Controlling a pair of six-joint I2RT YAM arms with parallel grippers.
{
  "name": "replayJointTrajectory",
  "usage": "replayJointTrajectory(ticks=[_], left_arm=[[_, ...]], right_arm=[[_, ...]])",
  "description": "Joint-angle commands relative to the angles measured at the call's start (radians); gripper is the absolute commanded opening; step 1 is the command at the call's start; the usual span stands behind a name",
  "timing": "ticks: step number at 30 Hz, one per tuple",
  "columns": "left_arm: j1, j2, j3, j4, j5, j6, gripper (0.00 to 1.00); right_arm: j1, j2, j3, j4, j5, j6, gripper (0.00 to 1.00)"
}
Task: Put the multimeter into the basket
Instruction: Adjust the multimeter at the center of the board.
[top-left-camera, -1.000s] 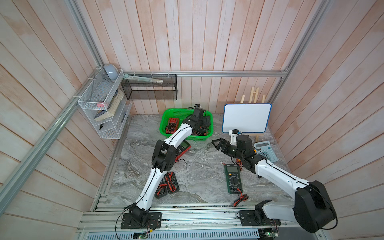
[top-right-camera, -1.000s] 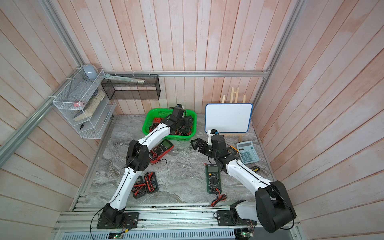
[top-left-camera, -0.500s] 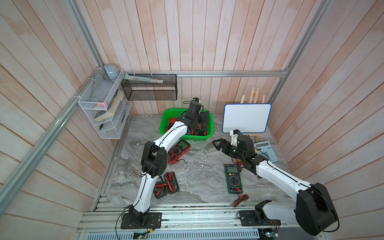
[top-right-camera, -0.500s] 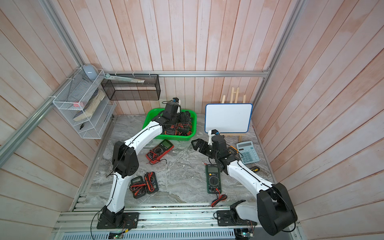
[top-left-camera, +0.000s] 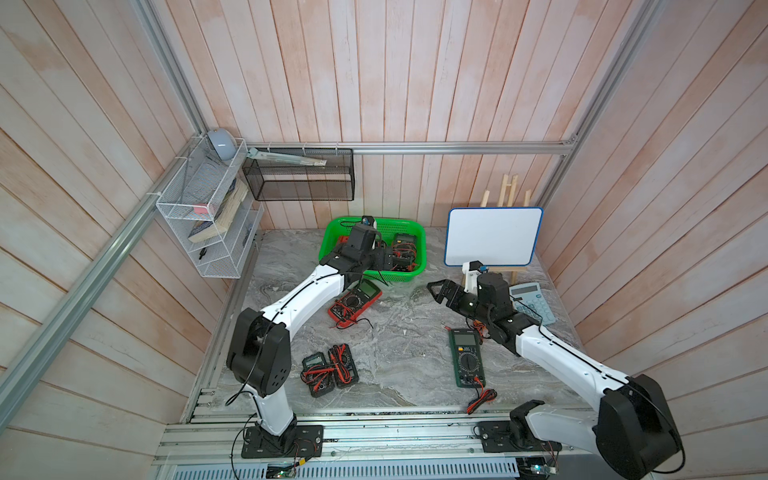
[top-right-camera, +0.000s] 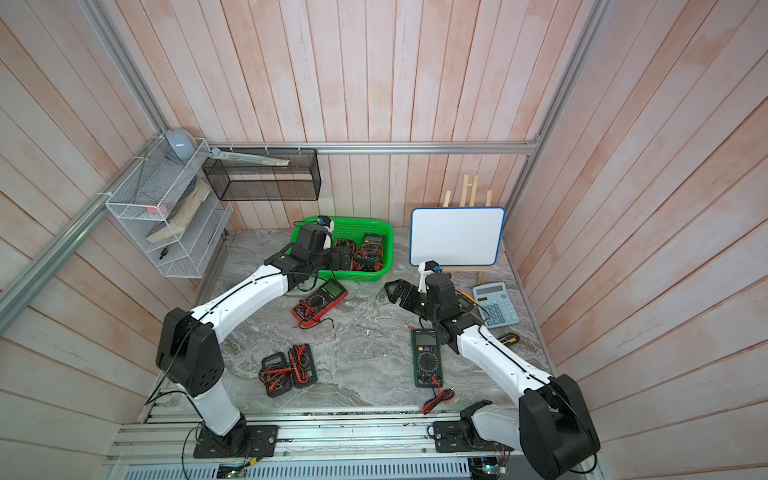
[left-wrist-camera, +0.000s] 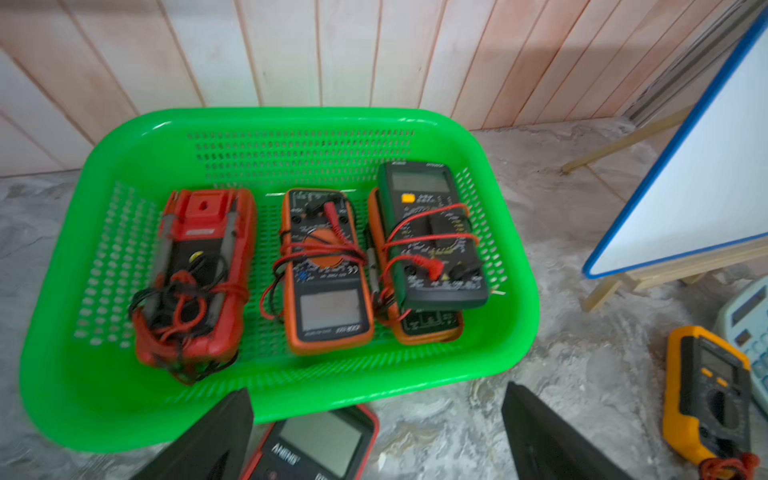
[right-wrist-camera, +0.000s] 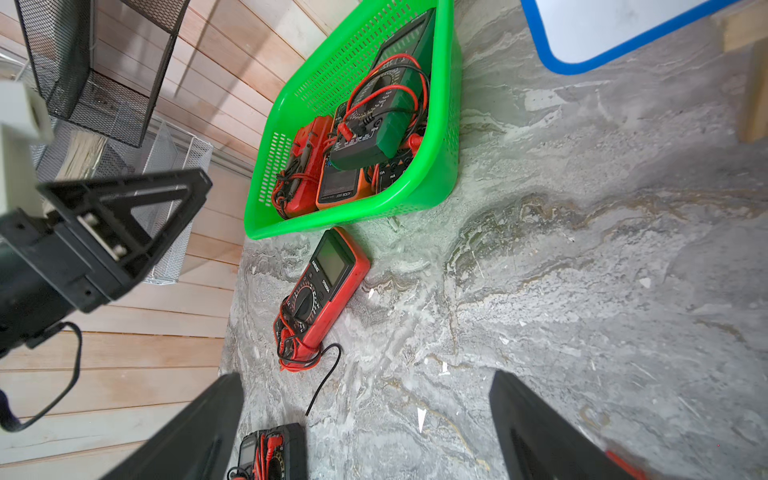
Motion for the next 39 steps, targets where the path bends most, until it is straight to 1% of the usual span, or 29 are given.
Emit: replayJointTrajectory(ticks=[1,5,8,13,19,23,30,35,39], left_arm=[[0.033,-0.073,-0.119,-0.007,-0.046,0.008,1.00],[0.080,-0.143,-0.255,-0.008,-0.053,0.003,1.00],[0.111,-0.159,-0.310,-0.019,-0.043,0.023,1.00],[0.147,-0.118,-0.315,-0.076,-0.022,0.048,1.00],[0.192,-0.054,-0.323,-0.053,0.008,0.074,1.00],[0.221,0.003,-0.302,-0.040,0.059,0.091,1.00],[0.221,0.064,-0.302,-0.013,0.163,0.112,1.00],[0.213,0.052,-0.332,0.028,0.288,0.105,1.00],[0.182,0.028,-0.361,0.043,0.360,0.099,1.00]], right_arm=[[-0.004,-0.020,-0.005,-0.020,0.011,-0.033,0.98],[-0.005,-0.029,-0.004,-0.022,0.010,-0.047,0.98],[-0.005,-0.033,-0.005,-0.019,0.009,-0.051,0.98],[-0.010,-0.030,-0.008,-0.010,0.000,-0.052,0.98],[-0.021,-0.035,-0.012,-0.006,-0.009,-0.056,0.98],[-0.030,-0.041,-0.015,-0.009,-0.014,-0.058,0.98],[-0.039,-0.060,-0.024,-0.012,-0.012,-0.055,0.99],[-0.039,-0.065,-0.027,-0.017,-0.011,-0.052,0.98],[-0.039,-0.067,-0.029,-0.017,-0.008,-0.046,0.98]])
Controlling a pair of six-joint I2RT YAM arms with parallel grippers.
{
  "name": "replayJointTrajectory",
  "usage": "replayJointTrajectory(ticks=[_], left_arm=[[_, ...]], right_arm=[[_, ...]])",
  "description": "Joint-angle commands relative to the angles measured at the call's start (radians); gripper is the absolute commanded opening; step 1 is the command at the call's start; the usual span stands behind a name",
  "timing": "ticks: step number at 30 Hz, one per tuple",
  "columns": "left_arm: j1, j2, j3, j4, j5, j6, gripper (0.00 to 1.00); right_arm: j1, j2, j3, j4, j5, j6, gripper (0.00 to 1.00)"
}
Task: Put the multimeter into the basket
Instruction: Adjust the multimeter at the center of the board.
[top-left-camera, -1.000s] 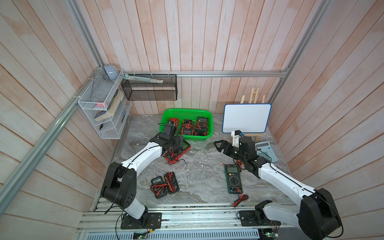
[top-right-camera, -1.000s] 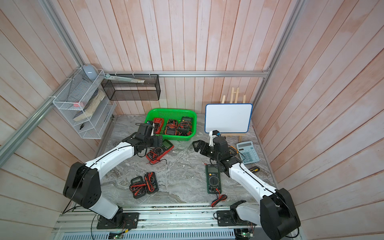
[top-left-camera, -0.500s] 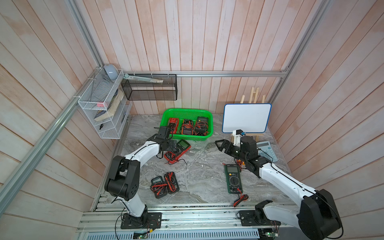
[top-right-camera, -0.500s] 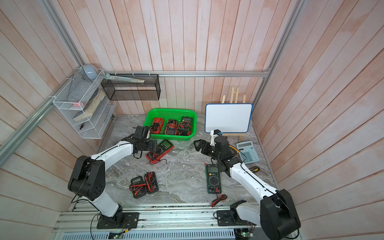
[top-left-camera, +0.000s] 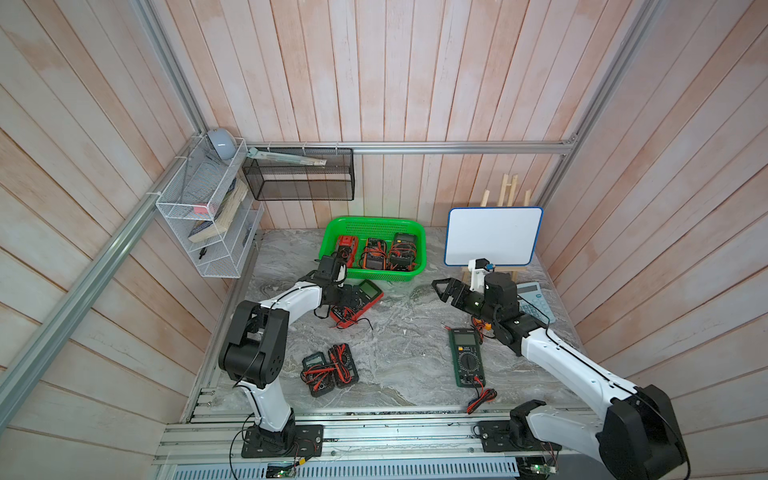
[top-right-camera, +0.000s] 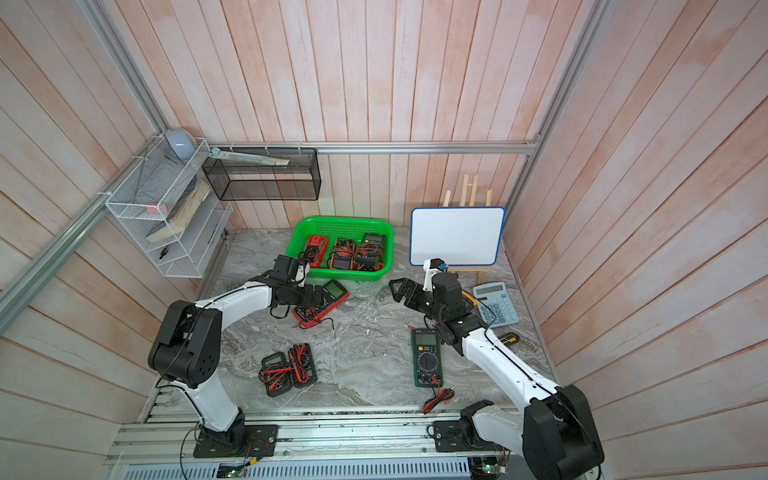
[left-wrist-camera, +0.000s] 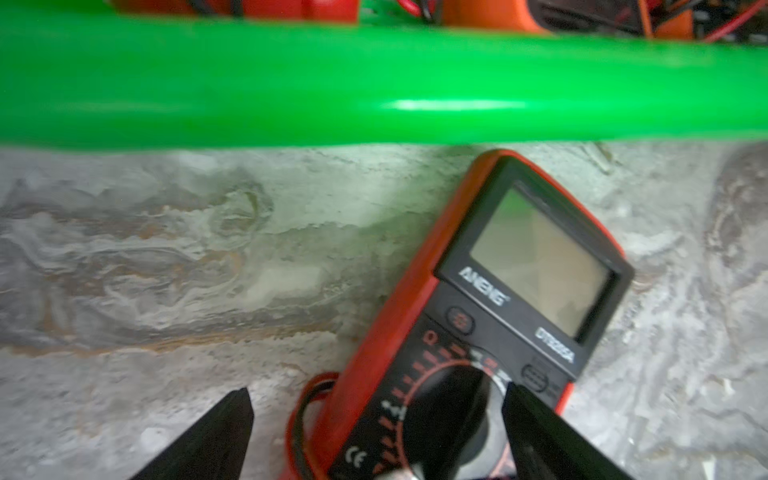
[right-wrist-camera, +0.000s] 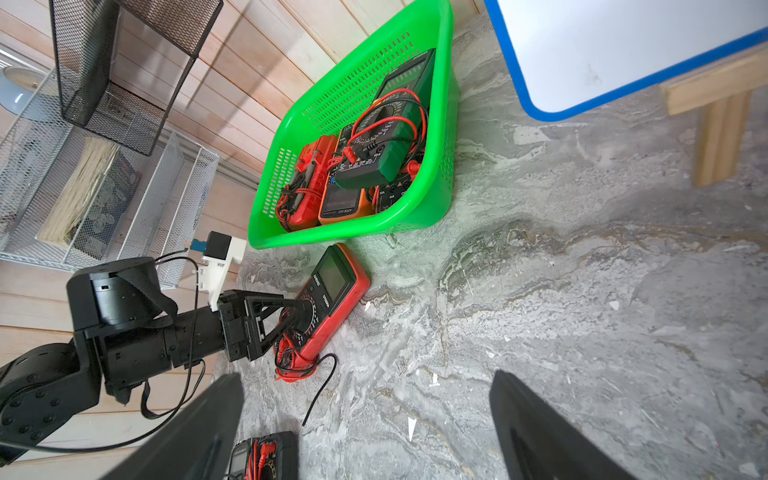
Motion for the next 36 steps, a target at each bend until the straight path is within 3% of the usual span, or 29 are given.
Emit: replayJointTrajectory(ticks=[1,9,21,29,36], left_arm=[[-0.033,-0.031,-0.038,0.029,0.118,0.004,1.00],[-0.136,-0.044,-0.060,0.039,0.166,-0.025,1.00],[-0.193,-0.021,0.044,0.062,-0.126,0.032,1.00],[-0.234,0.037,0.111,0.088,-0.137,0.113,1.00],[-0.257,0.082,0.147,0.086,-0.146,0.141,1.00]], right_arm=[[-0.006,-0.016,-0.017,-0.009,-0.005,-0.001,0.98],[-0.006,-0.017,-0.016,-0.016,0.000,0.004,0.98],[-0.006,-0.010,-0.016,-0.021,0.002,0.009,0.98],[0.024,-0.010,-0.034,-0.018,0.008,0.017,0.98],[0.117,0.011,-0.055,0.005,0.043,0.048,0.98]])
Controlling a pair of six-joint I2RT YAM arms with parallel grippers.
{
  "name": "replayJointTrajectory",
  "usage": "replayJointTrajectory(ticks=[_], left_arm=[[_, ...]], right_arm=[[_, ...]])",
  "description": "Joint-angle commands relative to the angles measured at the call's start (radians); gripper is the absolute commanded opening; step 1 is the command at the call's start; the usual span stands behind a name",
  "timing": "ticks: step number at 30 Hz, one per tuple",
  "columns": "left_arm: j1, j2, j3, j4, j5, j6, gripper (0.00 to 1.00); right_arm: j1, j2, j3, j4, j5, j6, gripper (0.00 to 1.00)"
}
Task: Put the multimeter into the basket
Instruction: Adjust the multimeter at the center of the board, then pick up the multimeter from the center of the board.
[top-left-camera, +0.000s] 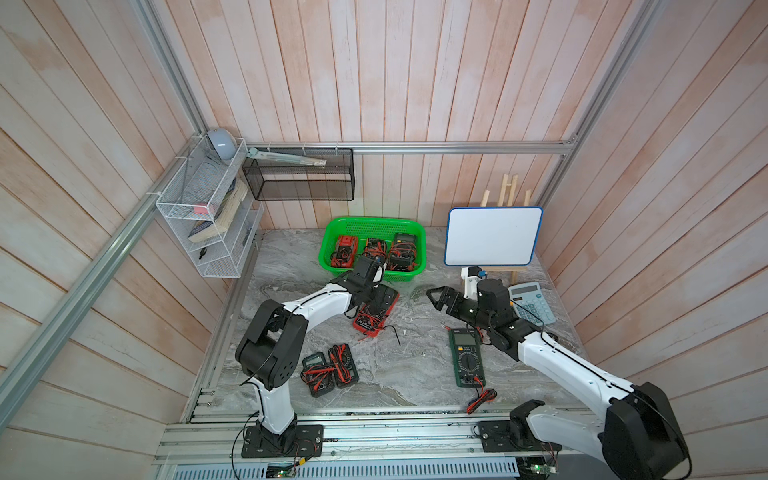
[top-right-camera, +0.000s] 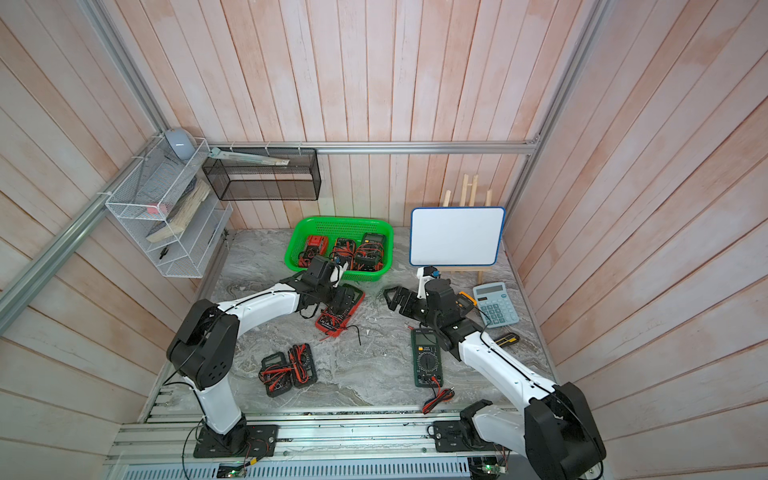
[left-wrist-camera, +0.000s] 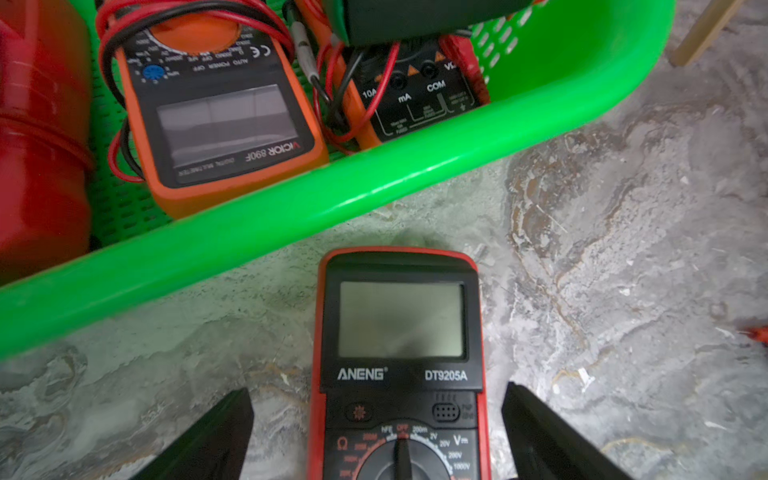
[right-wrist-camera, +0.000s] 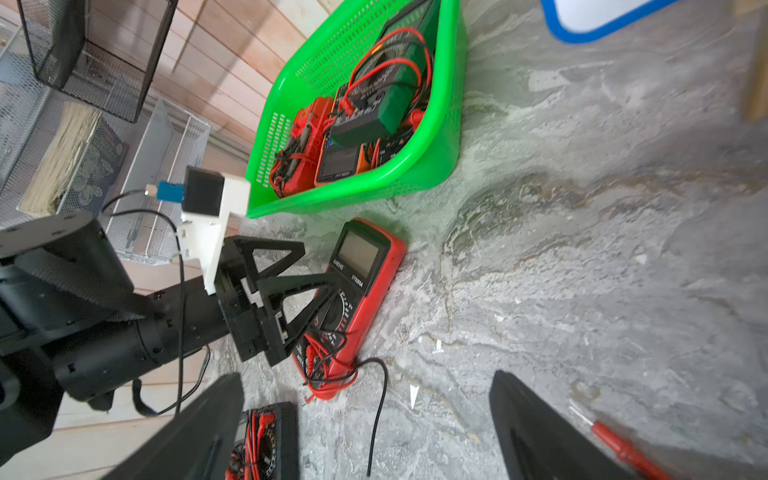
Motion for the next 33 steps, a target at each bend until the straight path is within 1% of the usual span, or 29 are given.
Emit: replayJointTrajectory(ticks=[1,3,8,21,33], left_arm=[[-0.014,0.031,0.033,0.007,-0.027,0.040,1.00],[-0.022,0.042,0.041,0.006,-0.037,0.050,1.00],[-0.031,0.066,0.046,0.006,-0.054,0.055,1.00],[-0.046,0.120,0.013,0.039,-0.054,0.036,1.00],[-0.050,0.184,-0.003,0.043,-0.104,0.005,0.99]], right_arm=[[0.046,0.016,-0.011,0.012,0.030,0.023,0.98],[0.072,0.029,-0.014,0.024,0.037,0.034,0.98],[0.094,0.050,-0.012,0.038,0.042,0.047,0.98],[0.095,0.055,0.005,0.021,0.061,0.041,0.98],[0.094,0.058,0.024,0.001,0.072,0.032,0.98]])
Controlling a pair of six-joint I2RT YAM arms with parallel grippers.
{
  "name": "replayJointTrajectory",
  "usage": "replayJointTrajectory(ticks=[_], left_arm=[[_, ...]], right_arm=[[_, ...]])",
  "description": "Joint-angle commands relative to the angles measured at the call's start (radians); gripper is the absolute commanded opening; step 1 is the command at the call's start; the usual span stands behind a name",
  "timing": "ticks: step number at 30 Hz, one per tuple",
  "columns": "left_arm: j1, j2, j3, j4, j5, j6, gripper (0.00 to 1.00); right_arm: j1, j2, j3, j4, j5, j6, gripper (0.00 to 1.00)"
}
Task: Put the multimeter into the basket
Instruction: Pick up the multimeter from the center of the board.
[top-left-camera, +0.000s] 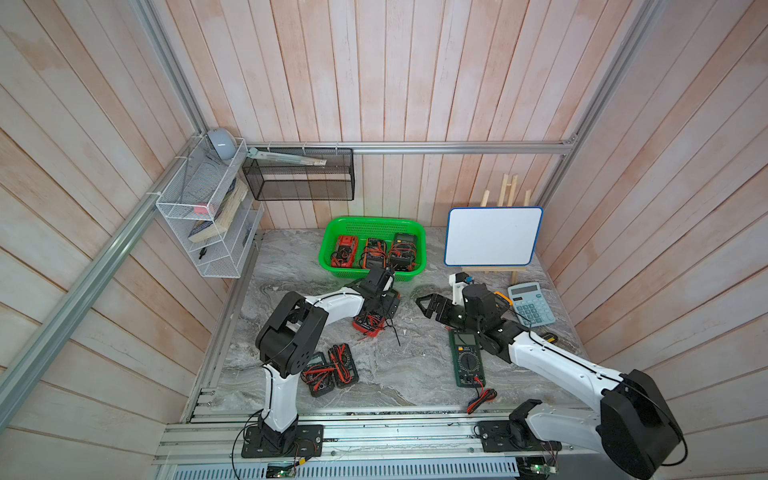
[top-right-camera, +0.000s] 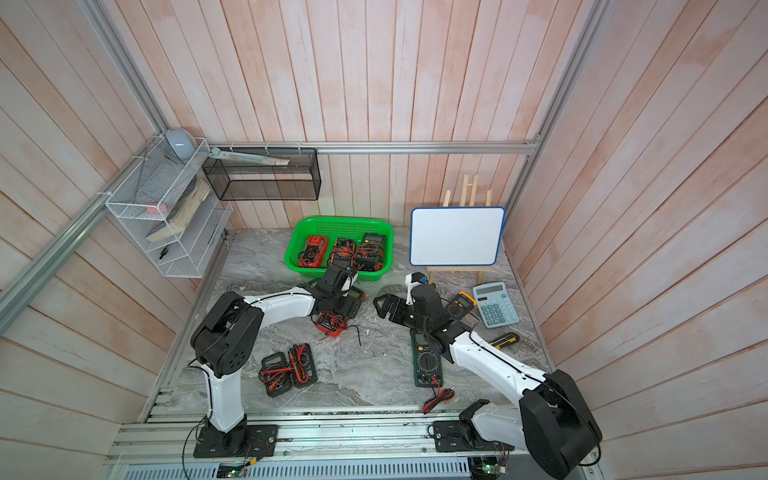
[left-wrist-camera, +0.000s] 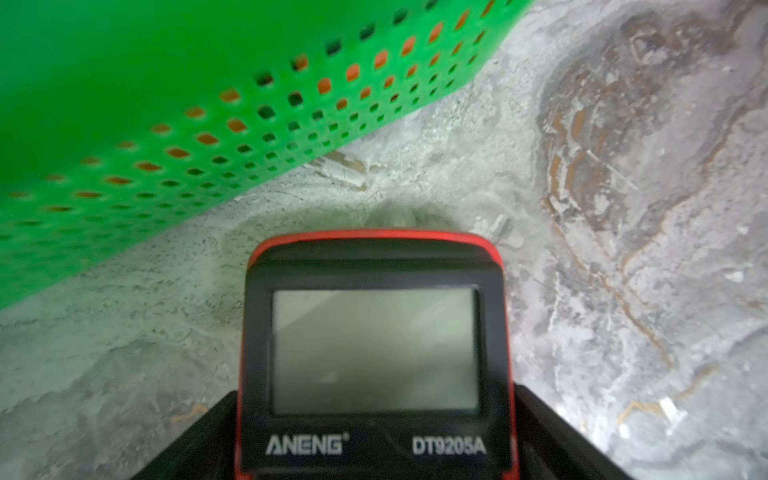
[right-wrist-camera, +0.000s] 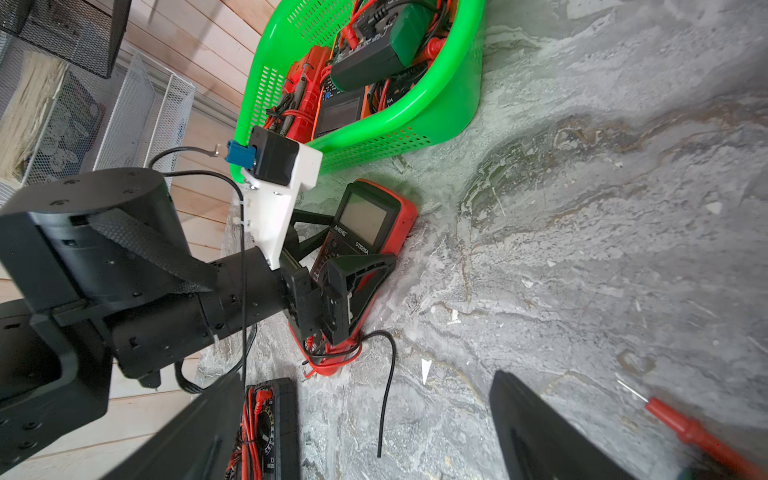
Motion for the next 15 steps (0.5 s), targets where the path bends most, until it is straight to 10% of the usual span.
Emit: replayJointTrajectory(ticks=[1,9,15], left_arm=[[0.000,0.049,-0.013,-0.012,-0.035,-0.018,1.00],[0.000,0.068,-0.011,-0.021,-0.023,-0.031,0.94],[-0.001,0.010,-0.025,-0.036,0.021,-0.037,0.29]], right_arm=[[0.003,0.005,0.028,-0.011,0.021,-0.004,0.98],[0.003,-0.005,0.039,-0.034,0.027,-0.008,0.98],[0.000,-0.009,0.047,-0.039,0.033,-0.009,0.98]])
